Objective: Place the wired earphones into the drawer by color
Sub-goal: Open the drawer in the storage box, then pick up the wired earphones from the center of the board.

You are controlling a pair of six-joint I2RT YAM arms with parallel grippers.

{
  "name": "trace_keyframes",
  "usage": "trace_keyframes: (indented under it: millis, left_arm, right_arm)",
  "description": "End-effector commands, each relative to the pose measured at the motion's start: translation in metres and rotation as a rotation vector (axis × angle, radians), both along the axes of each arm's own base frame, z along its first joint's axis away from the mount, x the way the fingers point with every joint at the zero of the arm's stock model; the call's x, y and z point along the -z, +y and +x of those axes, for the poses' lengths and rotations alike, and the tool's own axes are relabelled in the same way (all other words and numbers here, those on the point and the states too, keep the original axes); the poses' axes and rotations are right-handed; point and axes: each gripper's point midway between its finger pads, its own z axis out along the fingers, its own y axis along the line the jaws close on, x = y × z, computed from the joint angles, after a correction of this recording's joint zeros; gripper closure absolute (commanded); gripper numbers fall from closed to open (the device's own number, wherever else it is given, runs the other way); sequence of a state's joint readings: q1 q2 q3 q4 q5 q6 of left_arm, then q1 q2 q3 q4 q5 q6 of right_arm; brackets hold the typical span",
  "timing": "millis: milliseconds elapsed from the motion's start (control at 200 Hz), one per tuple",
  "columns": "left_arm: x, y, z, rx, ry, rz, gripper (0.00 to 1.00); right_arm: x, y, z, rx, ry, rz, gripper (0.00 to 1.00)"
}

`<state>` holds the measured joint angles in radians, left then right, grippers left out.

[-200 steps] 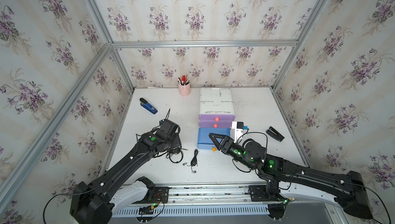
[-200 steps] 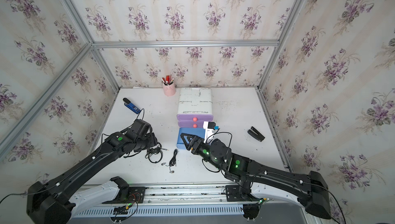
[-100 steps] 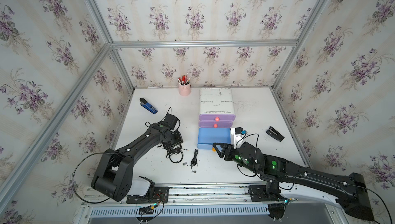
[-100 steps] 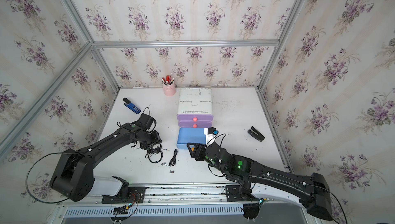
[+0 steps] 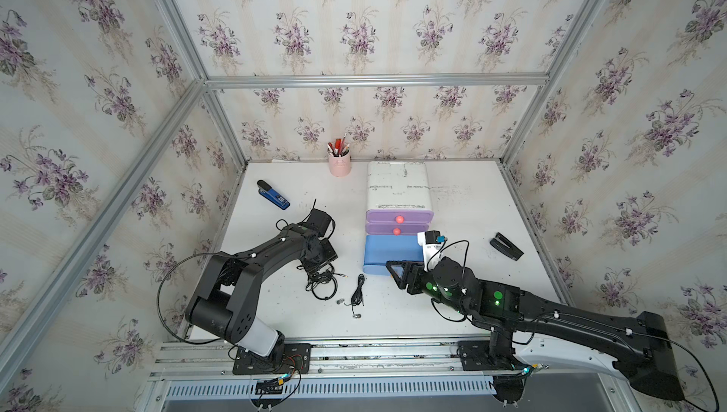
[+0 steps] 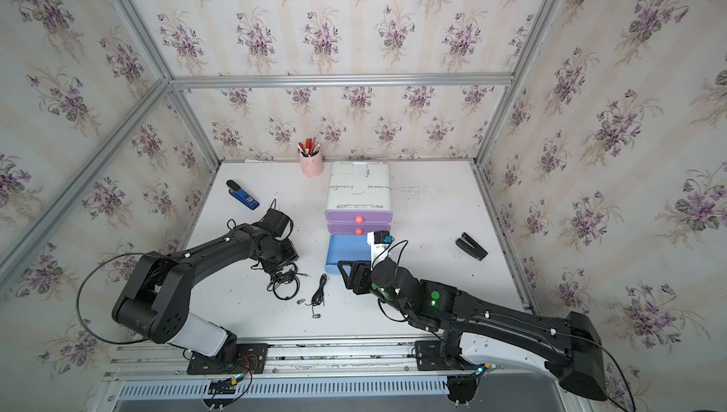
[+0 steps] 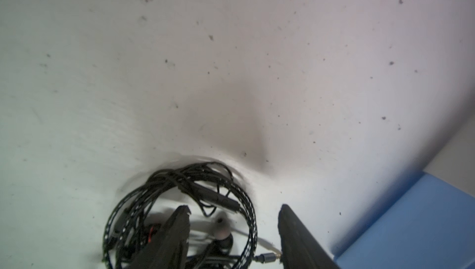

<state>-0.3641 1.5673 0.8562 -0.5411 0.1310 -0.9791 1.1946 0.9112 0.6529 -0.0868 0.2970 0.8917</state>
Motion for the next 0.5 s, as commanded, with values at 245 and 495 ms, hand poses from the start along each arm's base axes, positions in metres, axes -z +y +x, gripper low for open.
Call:
trace_keyframes:
  millis: [245,495]
  left_arm:
    - [0.015,0.007,0.008,-0.037,0.010,0.040,0.50]
    - [0.019,0.003,0.010,0.007,0.026,0.026,0.76]
  right_arm:
    - [-0.035,0.011,0.013,-0.037,-0.087,-0.046,0.35]
    - [-0.044,0.011,0.022,-0.027,-0.097,-0.043,0.35]
